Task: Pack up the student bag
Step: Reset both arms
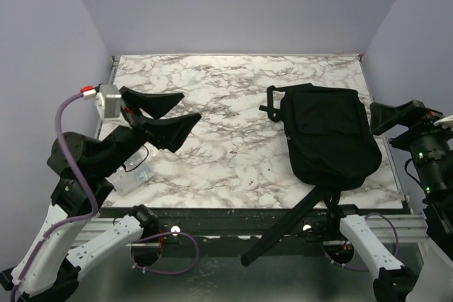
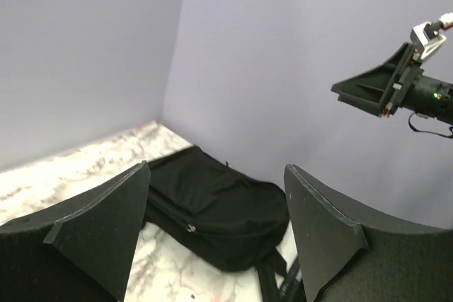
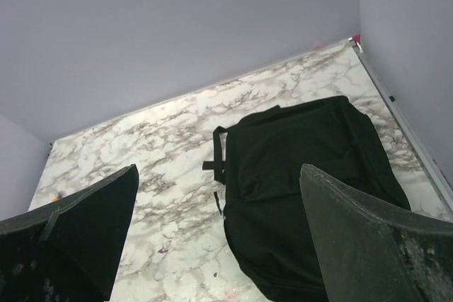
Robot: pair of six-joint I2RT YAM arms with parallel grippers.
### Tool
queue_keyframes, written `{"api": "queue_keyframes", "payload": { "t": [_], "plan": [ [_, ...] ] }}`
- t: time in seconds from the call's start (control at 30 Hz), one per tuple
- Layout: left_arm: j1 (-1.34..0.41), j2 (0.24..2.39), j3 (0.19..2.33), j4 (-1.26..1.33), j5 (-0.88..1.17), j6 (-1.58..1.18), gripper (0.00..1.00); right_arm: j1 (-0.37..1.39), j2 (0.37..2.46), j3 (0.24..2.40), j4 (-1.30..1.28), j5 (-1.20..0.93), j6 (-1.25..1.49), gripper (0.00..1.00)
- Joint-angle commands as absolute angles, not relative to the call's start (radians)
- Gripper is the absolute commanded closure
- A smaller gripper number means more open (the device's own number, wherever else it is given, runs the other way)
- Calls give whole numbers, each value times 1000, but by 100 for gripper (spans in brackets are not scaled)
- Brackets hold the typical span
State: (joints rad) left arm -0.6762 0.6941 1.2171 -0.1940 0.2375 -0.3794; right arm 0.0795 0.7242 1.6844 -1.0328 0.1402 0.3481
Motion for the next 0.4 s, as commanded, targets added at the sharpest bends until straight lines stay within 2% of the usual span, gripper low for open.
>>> {"api": "queue_keyframes", "payload": {
  "t": [0.0,0.23,0.37],
  "plan": [
    [-681,612,1156,-125,121,-324,20,87,721,1735,-1019,168,309,0],
    [-681,567,1138,-128,118,-278,20,87,646,1702,-908,160,265,0],
    [-682,554,1135,-132,138,-283,20,87,672,1721,-959,208,282,0]
  ]
}}
